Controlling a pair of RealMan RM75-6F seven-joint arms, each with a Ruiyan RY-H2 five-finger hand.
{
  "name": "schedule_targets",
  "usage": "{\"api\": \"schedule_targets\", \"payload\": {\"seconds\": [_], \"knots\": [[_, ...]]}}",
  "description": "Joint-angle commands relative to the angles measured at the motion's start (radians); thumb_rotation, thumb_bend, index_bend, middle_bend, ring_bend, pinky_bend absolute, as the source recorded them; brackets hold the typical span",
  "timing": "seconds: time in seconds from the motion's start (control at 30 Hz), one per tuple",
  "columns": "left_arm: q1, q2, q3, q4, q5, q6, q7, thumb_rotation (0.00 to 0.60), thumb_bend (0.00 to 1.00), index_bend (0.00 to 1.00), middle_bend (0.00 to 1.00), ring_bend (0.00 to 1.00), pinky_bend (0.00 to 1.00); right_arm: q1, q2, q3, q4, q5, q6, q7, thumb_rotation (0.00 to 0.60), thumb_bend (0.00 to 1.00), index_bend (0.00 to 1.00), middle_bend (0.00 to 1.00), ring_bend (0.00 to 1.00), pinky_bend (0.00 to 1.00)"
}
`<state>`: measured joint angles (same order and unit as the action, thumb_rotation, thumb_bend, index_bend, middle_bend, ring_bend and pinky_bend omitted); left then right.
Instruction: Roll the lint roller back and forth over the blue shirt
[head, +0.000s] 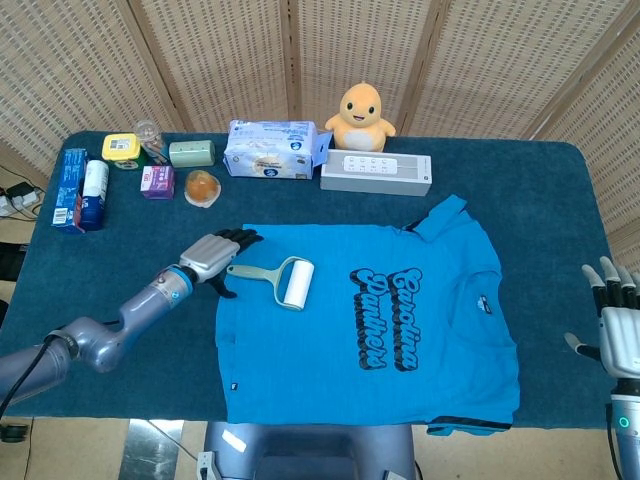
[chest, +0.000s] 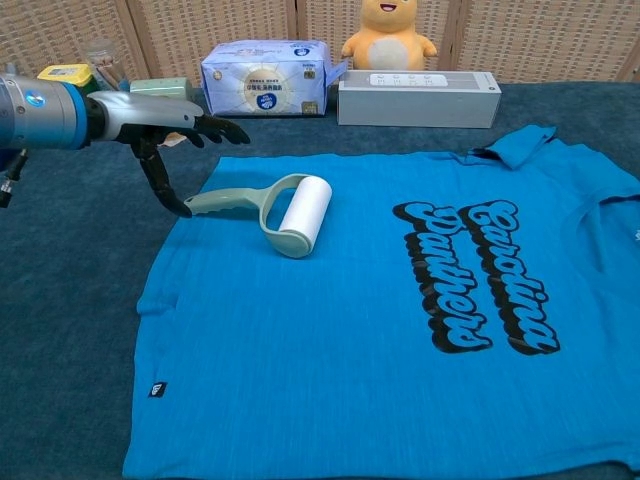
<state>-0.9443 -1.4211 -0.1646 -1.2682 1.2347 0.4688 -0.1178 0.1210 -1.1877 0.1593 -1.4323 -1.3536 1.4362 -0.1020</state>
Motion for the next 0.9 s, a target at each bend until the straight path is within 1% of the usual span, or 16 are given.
{"api": "schedule_targets", "payload": {"seconds": [0.03, 0.1, 0.2, 0.43, 0.57, 0.67, 0.77, 0.9], "knots": [[-0.020, -0.033, 0.005, 0.039, 0.003, -0.024, -0.018, 0.600, 0.01, 0.00, 0.10, 0.06, 0.07, 0.001, -0.001, 0.002, 0.003, 0.004, -0.002, 0.002, 0.600, 0.00, 0.12, 0.00, 0.00, 0.00], [-0.025, -0.046, 0.005, 0.050, 0.006, -0.028, -0.031, 0.600, 0.01, 0.01, 0.15, 0.10, 0.08, 0.002, 0.000, 0.003, 0.004, 0.006, -0.004, 0.006, 0.600, 0.00, 0.12, 0.00, 0.00, 0.00], [-0.027, -0.057, 0.011, 0.061, 0.020, -0.018, -0.036, 0.600, 0.01, 0.04, 0.19, 0.12, 0.15, 0.003, 0.000, 0.004, 0.007, 0.010, -0.009, 0.010, 0.600, 0.00, 0.12, 0.00, 0.00, 0.00], [-0.037, -0.080, 0.021, 0.082, 0.010, -0.022, -0.028, 0.600, 0.01, 0.09, 0.21, 0.13, 0.16, 0.005, 0.002, 0.002, 0.007, 0.011, -0.015, 0.019, 0.600, 0.00, 0.12, 0.00, 0.00, 0.00], [-0.044, -0.086, 0.032, 0.077, 0.018, -0.018, -0.010, 0.600, 0.02, 0.21, 0.29, 0.18, 0.21, 0.005, 0.004, 0.003, 0.005, 0.014, -0.015, 0.025, 0.600, 0.00, 0.12, 0.00, 0.00, 0.00], [-0.051, -0.084, 0.036, 0.069, 0.001, -0.025, 0.011, 0.600, 0.03, 0.29, 0.35, 0.21, 0.26, 0.005, 0.006, 0.003, 0.004, 0.014, -0.017, 0.030, 0.600, 0.00, 0.12, 0.00, 0.00, 0.00], [-0.059, -0.084, 0.045, 0.064, -0.025, -0.025, 0.052, 0.600, 0.04, 0.32, 0.37, 0.21, 0.28, 0.006, 0.006, 0.001, 0.004, 0.012, -0.017, 0.029, 0.600, 0.00, 0.12, 0.00, 0.00, 0.00], [-0.065, -0.095, 0.054, 0.062, -0.081, -0.011, 0.111, 0.600, 0.05, 0.34, 0.37, 0.21, 0.28, 0.007, 0.006, -0.001, 0.003, 0.012, -0.019, 0.029, 0.600, 0.00, 0.12, 0.00, 0.00, 0.00]]}}
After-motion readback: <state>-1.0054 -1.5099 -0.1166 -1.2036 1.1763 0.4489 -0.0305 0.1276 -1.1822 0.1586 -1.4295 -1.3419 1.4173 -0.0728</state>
